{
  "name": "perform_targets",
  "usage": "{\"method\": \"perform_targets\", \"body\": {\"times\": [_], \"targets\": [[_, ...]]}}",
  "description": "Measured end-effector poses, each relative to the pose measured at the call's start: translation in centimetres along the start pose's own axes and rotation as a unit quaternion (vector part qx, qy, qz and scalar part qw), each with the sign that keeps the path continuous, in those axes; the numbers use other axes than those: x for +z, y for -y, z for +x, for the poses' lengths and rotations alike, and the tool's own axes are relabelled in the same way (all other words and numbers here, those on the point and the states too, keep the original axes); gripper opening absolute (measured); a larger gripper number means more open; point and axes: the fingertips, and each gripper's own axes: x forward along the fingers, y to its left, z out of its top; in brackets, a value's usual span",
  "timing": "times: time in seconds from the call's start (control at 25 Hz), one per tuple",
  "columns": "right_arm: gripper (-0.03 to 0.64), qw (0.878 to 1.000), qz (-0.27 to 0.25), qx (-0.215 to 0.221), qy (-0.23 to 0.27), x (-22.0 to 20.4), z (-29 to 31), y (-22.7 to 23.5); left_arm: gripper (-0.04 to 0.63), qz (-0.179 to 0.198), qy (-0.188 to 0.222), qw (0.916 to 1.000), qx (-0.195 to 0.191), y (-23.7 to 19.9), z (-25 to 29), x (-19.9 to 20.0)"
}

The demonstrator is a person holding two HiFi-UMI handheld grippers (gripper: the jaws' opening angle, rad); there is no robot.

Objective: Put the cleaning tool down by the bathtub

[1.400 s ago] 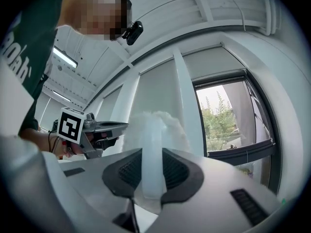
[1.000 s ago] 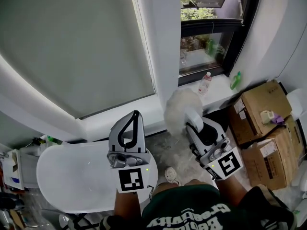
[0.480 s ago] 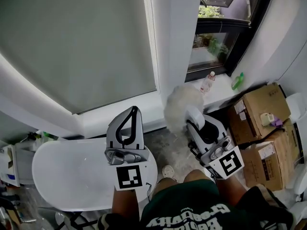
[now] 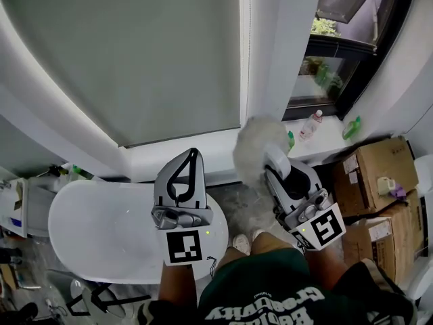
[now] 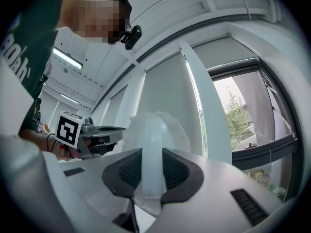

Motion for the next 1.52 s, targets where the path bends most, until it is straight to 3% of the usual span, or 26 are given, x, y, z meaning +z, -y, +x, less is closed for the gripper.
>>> {"method": "perform_targets", "body": {"times": [0.44, 0.72, 1.24, 1.52], "targets": [[0.094, 0.998, 0.0, 0.067, -0.012, -1.0, 4.1, -2.3, 0.008, 0.007, -0.018, 0.9987, 0.047, -3.3, -1.8, -1.1], [0.094, 0.995, 0.011, 0.1, -0.016, -3.6, 8.9, -1.0, 0.008, -0.005, -0.053, 0.9957, 0.077, -5.5, -0.1, -4.8], [0.094, 0.974, 0.044, 0.219, -0.03, -10.0, 25.5, 2.1, 0.008, 0.014, -0.133, 0.974, 0.183, -14.2, 7.2, -13.1], [0.094, 0.965, 0.062, 0.252, -0.046, -12.7, 29.7, 3.0, 0.008, 0.006, -0.149, 0.9619, 0.229, -16.5, 8.9, -15.7]]}}
